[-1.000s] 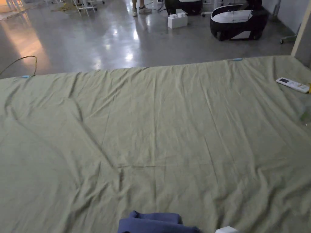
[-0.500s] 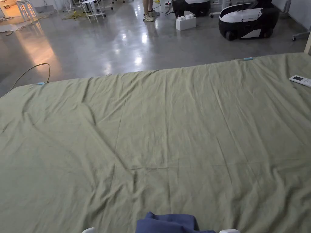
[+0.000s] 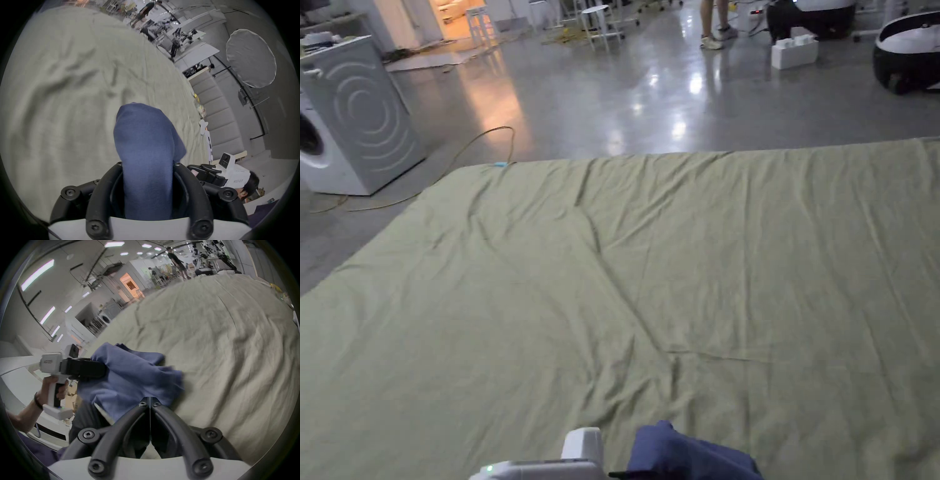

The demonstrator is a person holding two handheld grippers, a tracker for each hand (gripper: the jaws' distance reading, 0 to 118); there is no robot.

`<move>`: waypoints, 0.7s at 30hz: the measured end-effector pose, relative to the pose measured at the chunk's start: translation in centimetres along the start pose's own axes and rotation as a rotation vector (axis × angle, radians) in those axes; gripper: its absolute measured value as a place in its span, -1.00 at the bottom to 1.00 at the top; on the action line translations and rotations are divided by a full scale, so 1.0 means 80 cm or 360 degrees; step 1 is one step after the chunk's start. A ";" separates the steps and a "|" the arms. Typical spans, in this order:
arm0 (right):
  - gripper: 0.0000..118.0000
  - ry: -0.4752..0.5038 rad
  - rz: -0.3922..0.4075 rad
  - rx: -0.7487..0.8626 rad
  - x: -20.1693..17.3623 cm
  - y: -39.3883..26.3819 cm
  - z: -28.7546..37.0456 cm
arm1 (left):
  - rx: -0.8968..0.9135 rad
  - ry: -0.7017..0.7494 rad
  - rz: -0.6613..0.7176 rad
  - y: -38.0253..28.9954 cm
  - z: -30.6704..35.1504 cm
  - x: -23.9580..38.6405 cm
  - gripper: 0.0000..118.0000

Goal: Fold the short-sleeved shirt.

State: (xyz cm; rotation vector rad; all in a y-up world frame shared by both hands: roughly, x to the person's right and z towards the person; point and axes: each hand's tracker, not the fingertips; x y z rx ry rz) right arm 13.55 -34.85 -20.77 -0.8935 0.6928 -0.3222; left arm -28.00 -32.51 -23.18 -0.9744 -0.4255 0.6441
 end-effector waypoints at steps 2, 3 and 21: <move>-0.99 0.0012 -0.0051 0.0012 0.003 -0.002 0.015 | 0.0080 0.0201 0.0045 0.035 0.069 -0.037 -0.36; -0.99 0.0001 -0.0068 0.0021 0.003 -0.005 0.021 | 0.0114 0.0310 0.0037 0.048 0.098 -0.056 -0.36; -0.99 -0.0249 -0.0168 0.0061 0.030 -0.041 0.069 | 0.0453 0.1731 -0.0079 0.178 0.242 -0.158 0.37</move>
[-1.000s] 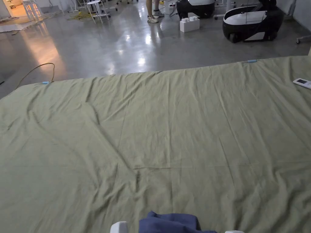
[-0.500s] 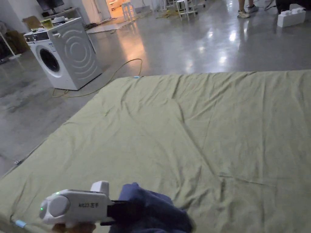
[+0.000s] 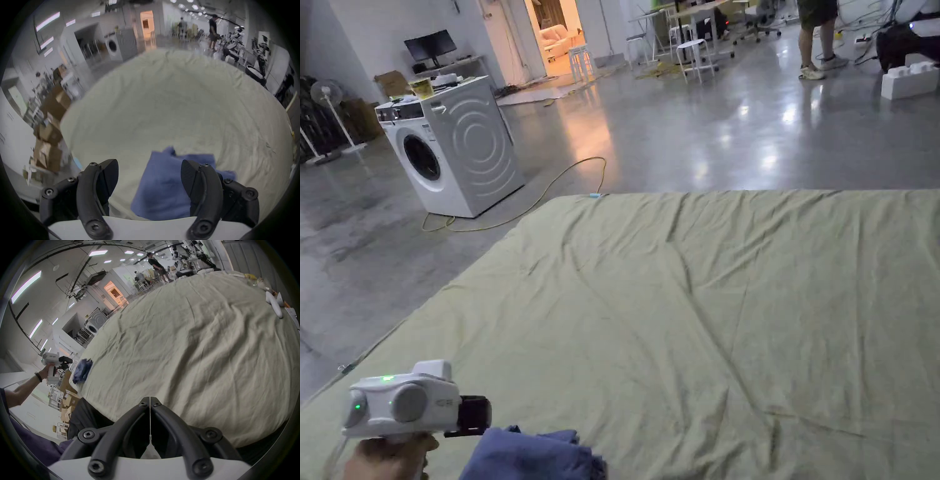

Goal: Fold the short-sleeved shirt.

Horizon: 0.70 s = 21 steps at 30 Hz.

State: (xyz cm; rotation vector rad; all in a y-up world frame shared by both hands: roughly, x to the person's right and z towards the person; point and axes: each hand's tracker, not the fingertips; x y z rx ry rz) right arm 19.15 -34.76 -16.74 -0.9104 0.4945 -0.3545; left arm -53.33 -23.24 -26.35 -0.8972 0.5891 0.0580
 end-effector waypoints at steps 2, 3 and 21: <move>-0.99 -0.0046 0.0033 0.0103 -0.001 0.014 0.009 | 0.0169 -0.0251 -0.0089 0.008 0.061 0.017 0.36; -0.99 -0.0076 0.0060 0.0151 -0.007 0.024 0.016 | 0.0274 -0.0334 -0.0135 0.010 0.091 0.028 0.36; -0.99 -0.0626 0.0620 0.1297 -0.122 0.177 0.169 | 0.1449 -0.0846 -0.0205 -0.110 0.391 0.301 -0.48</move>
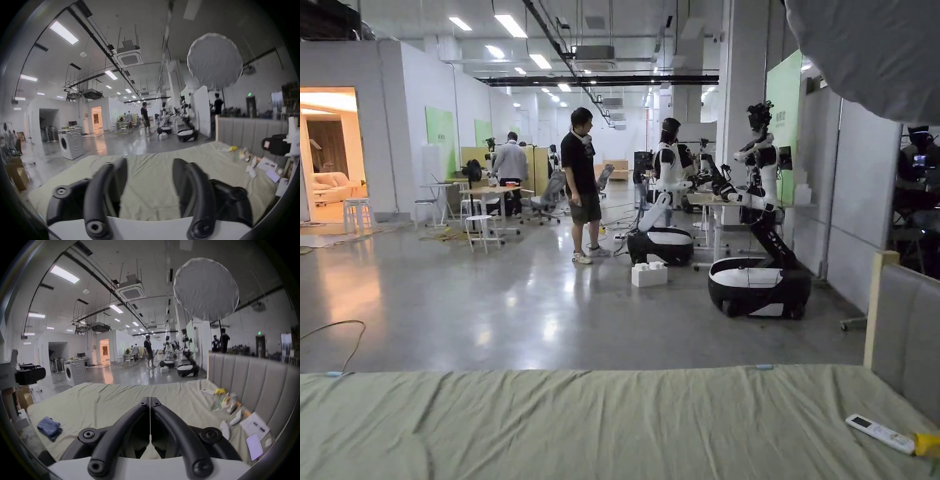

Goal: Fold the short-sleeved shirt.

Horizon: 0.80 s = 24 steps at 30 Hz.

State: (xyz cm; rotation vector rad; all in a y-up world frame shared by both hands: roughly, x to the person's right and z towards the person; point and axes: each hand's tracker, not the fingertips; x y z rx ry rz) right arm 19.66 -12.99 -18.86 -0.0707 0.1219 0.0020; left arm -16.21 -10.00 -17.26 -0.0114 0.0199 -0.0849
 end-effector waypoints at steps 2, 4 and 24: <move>-0.99 -0.0036 0.0022 0.0045 0.000 0.006 0.005 | 0.0032 -0.0011 -0.0058 0.001 0.012 0.001 -0.81; -0.99 -0.0040 0.0002 0.0066 0.000 0.007 0.011 | 0.0035 -0.0027 -0.0112 0.005 0.026 0.003 -0.91; -0.99 0.0013 0.0088 0.0091 -0.021 0.019 0.021 | 0.0005 0.0064 0.0100 0.010 0.034 -0.023 -0.91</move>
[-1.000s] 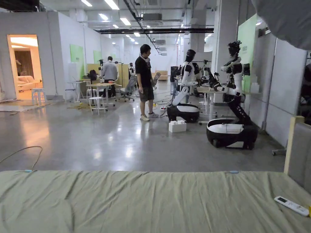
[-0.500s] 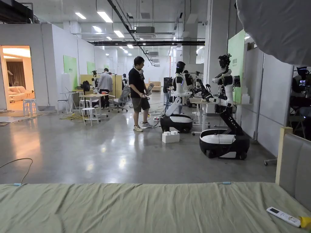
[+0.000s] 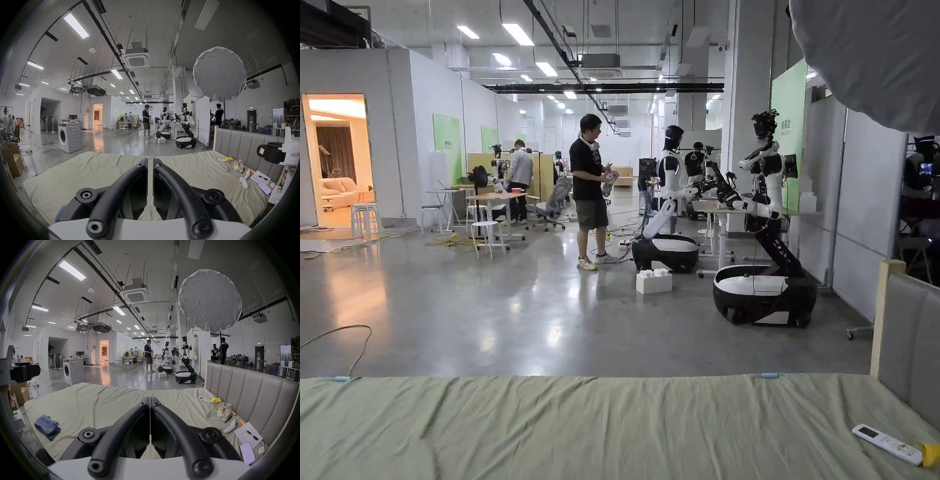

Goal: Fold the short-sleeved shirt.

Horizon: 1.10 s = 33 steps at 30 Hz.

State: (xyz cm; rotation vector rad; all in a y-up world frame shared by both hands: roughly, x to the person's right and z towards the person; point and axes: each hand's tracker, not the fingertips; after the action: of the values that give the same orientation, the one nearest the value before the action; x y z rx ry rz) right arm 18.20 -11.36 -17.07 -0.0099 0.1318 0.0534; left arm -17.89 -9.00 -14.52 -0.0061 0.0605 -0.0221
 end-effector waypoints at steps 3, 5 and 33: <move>-0.99 -0.0001 -0.0018 -0.0007 0.001 -0.001 0.001 | -0.0015 -0.0001 0.0004 -0.002 0.000 -0.002 -0.91; -0.99 -0.0009 -0.0027 -0.0009 0.002 -0.002 0.001 | -0.0025 -0.0002 -0.0003 -0.003 0.000 0.000 -0.91; 1.00 0.0002 -0.0109 -0.0026 0.009 -0.004 0.003 | 0.0020 0.0024 0.0044 0.002 -0.001 -0.002 1.00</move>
State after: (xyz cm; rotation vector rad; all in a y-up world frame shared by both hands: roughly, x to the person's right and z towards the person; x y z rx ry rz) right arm 18.93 -11.63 -16.91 -0.0305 0.1320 -0.0140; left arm -18.02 -8.82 -14.61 0.0072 0.0756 0.0049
